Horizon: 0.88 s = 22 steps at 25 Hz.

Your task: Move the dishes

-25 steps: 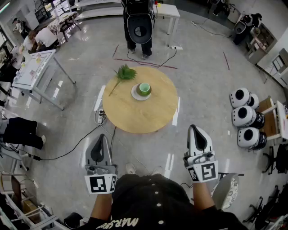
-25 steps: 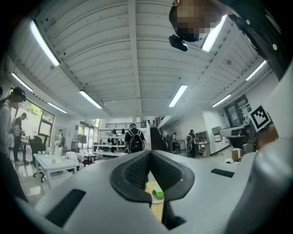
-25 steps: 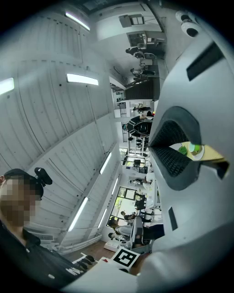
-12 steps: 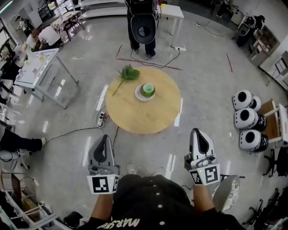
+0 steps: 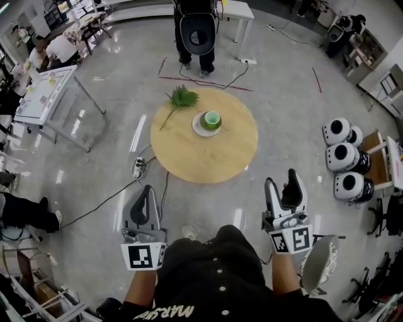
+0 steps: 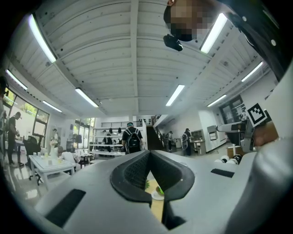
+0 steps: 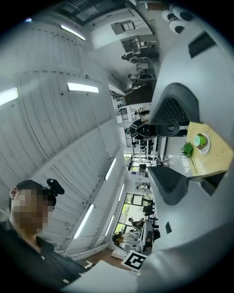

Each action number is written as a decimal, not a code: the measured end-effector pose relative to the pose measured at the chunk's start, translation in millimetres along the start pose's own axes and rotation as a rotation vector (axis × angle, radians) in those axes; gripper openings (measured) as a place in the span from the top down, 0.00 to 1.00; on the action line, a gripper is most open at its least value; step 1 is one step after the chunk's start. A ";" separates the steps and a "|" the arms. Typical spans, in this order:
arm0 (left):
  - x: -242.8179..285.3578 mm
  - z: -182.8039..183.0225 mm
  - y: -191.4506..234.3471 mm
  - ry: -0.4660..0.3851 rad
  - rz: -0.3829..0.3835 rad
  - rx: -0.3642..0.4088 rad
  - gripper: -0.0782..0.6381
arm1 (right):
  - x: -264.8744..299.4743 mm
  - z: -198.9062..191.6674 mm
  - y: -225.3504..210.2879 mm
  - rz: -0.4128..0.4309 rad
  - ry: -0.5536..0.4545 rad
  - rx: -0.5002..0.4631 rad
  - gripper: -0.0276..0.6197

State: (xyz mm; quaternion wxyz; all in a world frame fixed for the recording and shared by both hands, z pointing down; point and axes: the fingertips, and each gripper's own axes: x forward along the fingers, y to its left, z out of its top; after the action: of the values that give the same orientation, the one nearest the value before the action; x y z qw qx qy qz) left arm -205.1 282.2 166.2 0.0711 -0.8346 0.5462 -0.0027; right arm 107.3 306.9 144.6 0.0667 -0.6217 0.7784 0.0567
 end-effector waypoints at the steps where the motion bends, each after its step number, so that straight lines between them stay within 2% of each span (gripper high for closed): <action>1: 0.3 -2.7 8.3 0.002 -0.009 -0.003 0.88 | 2.8 -1.7 5.0 -0.012 0.005 -0.007 0.55; 5: 6.2 -12.7 30.9 0.013 -0.032 -0.011 0.88 | 11.1 -7.7 12.8 -0.053 0.018 0.005 0.56; 11: 41.0 -23.3 27.9 0.005 -0.043 -0.009 0.88 | 27.9 -28.0 -6.7 -0.069 0.038 0.011 0.56; 16: 86.6 -33.9 21.5 0.004 -0.023 -0.013 0.88 | 61.5 -43.8 -41.1 -0.055 0.038 0.009 0.56; 22: 160.2 -27.4 13.3 0.010 0.031 0.012 0.88 | 125.7 -52.7 -101.1 0.002 0.045 0.004 0.57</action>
State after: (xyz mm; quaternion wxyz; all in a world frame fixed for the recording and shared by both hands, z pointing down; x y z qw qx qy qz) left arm -154.9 127.7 180.0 0.0733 -0.8255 0.5596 -0.0087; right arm 176.7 154.9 174.0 0.0501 -0.6219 0.7804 0.0413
